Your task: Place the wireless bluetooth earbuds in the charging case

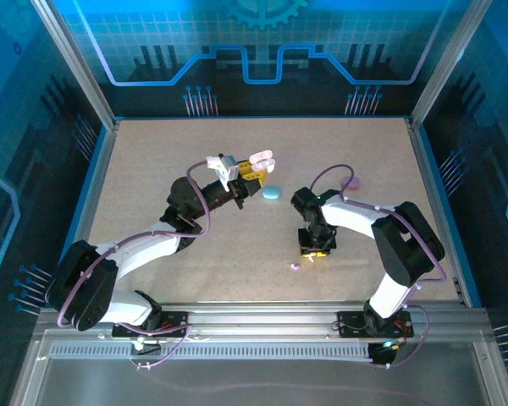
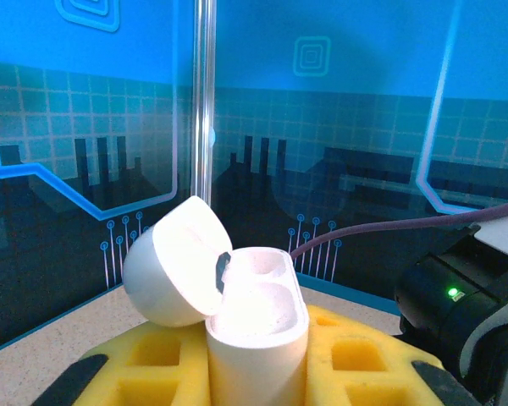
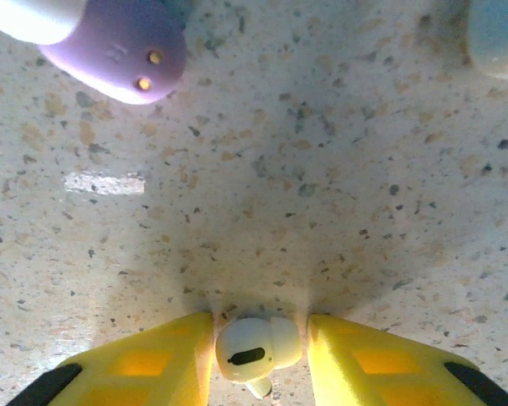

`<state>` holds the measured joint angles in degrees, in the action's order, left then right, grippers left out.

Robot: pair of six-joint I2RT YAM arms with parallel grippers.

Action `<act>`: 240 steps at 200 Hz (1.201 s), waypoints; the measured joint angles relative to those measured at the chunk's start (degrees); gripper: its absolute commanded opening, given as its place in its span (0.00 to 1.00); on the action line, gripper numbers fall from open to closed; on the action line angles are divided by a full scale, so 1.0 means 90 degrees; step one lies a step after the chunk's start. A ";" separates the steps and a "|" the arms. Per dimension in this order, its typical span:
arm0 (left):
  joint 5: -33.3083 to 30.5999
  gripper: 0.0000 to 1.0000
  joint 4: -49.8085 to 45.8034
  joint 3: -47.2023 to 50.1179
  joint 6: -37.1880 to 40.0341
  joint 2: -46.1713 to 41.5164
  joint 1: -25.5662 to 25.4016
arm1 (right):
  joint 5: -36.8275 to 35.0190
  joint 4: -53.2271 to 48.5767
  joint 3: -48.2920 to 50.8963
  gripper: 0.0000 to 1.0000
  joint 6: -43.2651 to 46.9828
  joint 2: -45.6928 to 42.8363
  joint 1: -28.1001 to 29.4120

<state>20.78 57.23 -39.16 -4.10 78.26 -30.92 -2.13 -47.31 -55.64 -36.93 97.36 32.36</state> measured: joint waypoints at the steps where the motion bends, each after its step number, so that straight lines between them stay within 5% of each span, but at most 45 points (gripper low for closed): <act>1: 0.0000 0.20 0.0000 0.0000 0.0000 0.0000 -0.0002 | -0.0002 -0.0002 0.0000 0.38 0.0000 0.0000 0.0002; 240: 0.0000 0.20 -0.0002 0.0000 -0.0002 0.0000 -0.0002 | -0.0192 0.0192 -0.0010 0.37 0.0231 -0.0100 0.0112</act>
<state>20.78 57.21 -39.16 -4.12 78.26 -30.94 -3.86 -45.58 -55.72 -34.85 96.47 33.36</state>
